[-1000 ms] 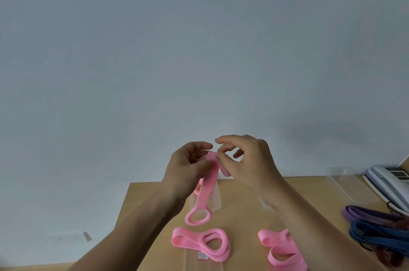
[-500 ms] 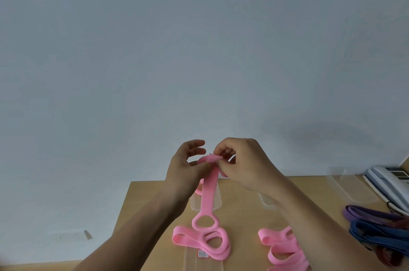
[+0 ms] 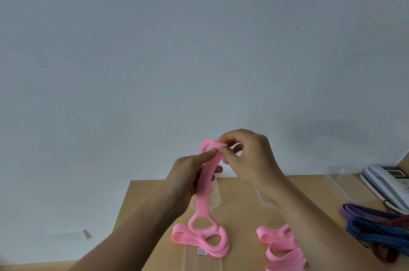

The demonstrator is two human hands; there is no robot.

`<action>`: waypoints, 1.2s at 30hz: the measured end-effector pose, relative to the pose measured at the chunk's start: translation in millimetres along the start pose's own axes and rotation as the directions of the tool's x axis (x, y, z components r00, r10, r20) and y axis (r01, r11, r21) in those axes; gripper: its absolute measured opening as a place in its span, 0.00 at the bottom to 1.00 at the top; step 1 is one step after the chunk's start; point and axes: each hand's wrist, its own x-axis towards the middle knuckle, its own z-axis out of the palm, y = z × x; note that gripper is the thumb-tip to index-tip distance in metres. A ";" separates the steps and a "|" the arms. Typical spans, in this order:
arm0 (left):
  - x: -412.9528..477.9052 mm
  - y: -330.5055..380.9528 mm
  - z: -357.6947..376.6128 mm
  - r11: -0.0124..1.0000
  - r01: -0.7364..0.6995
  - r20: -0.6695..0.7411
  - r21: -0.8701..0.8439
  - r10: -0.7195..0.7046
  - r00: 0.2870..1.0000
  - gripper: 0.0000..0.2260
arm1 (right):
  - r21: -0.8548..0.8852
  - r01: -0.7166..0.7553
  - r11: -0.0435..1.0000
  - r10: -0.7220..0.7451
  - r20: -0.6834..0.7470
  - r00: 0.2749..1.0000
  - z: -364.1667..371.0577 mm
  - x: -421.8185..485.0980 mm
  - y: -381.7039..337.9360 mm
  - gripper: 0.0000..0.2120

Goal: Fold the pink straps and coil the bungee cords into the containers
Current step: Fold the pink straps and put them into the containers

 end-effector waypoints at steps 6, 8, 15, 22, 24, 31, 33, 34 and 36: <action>-6.0 -2.6 4.3 0.997 -0.068 -0.038 -0.027 0.067 0.997 0.12 | -0.078 0.101 0.992 -0.104 -0.032 0.994 -0.9 -5.3 0.8 0.04; -7.5 -4.1 6.7 0.996 -0.077 -0.052 -0.044 0.074 0.996 0.12 | -0.125 0.146 0.981 -0.155 -0.063 0.986 0.6 -7.7 0.7 0.04; -12.7 -5.5 9.5 0.990 -0.137 -0.080 -0.013 0.136 0.987 0.12 | -0.285 0.263 0.922 -0.306 -0.119 0.945 4.8 -14.7 2.3 0.05; -14.6 -9.5 8.5 0.984 -0.179 -0.009 0.010 0.179 0.984 0.08 | -0.299 0.292 0.909 -0.351 -0.167 0.921 9.8 -21.9 6.6 0.08; -14.8 -10.1 7.7 0.984 -0.178 0.002 0.003 0.178 0.984 0.09 | -0.287 0.304 0.908 -0.360 -0.166 0.918 10.5 -24.5 7.1 0.08; -9.7 -12.7 4.1 0.984 -0.178 0.030 -0.025 0.179 0.983 0.16 | -0.272 0.354 0.895 -0.403 -0.150 0.903 9.9 -28.0 6.5 0.08; -9.0 -13.6 3.5 0.983 -0.181 0.036 -0.041 0.183 0.982 0.14 | -0.297 0.362 0.884 -0.413 -0.132 0.901 9.8 -30.8 4.6 0.09; -9.2 -13.9 3.5 0.982 -0.181 0.039 -0.050 0.183 0.982 0.13 | -0.304 0.359 0.883 -0.410 -0.124 0.904 9.7 -32.1 3.4 0.10; -10.9 -13.8 4.3 0.983 -0.174 0.040 -0.056 0.176 0.984 0.12 | -0.285 0.348 0.893 -0.394 -0.124 0.910 8.3 -33.6 1.3 0.11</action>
